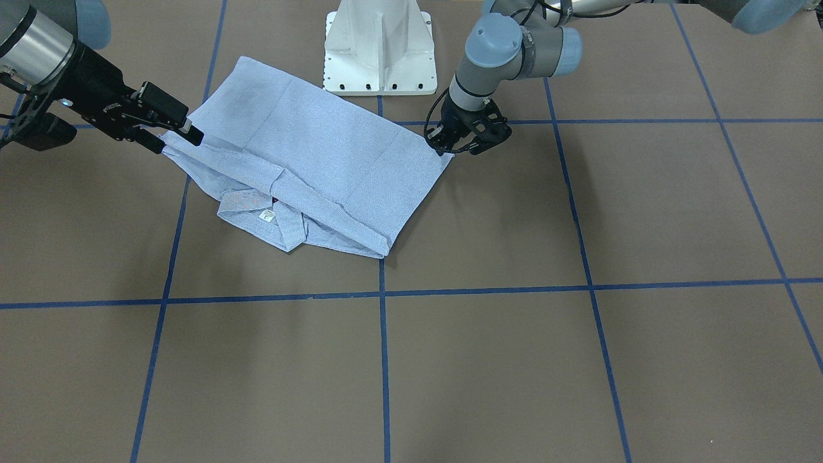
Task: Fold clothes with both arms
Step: 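Drag the shirt corner with the left gripper away from the robot, rotating it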
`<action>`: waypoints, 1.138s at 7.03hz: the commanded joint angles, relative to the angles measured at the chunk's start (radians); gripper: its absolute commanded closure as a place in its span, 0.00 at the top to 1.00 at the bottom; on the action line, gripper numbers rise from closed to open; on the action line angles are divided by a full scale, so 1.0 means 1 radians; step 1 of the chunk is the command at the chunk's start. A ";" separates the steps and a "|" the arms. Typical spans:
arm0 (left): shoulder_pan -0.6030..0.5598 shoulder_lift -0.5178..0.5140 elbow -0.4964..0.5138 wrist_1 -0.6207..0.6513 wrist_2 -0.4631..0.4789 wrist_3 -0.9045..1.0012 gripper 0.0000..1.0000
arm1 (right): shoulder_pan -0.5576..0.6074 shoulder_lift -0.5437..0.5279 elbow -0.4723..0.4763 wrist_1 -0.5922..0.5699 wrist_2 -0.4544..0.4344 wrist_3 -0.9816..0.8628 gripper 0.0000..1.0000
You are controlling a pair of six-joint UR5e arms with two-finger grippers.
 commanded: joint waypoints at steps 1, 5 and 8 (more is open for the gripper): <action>-0.007 -0.002 -0.016 0.000 -0.003 -0.002 0.00 | 0.001 -0.001 -0.003 0.000 0.000 0.000 1.00; -0.096 -0.021 -0.013 0.000 0.001 -0.058 0.00 | 0.010 -0.001 -0.006 0.008 -0.003 0.000 1.00; -0.175 -0.140 0.126 0.003 0.081 -0.046 0.00 | 0.012 -0.006 -0.006 0.008 -0.005 0.000 1.00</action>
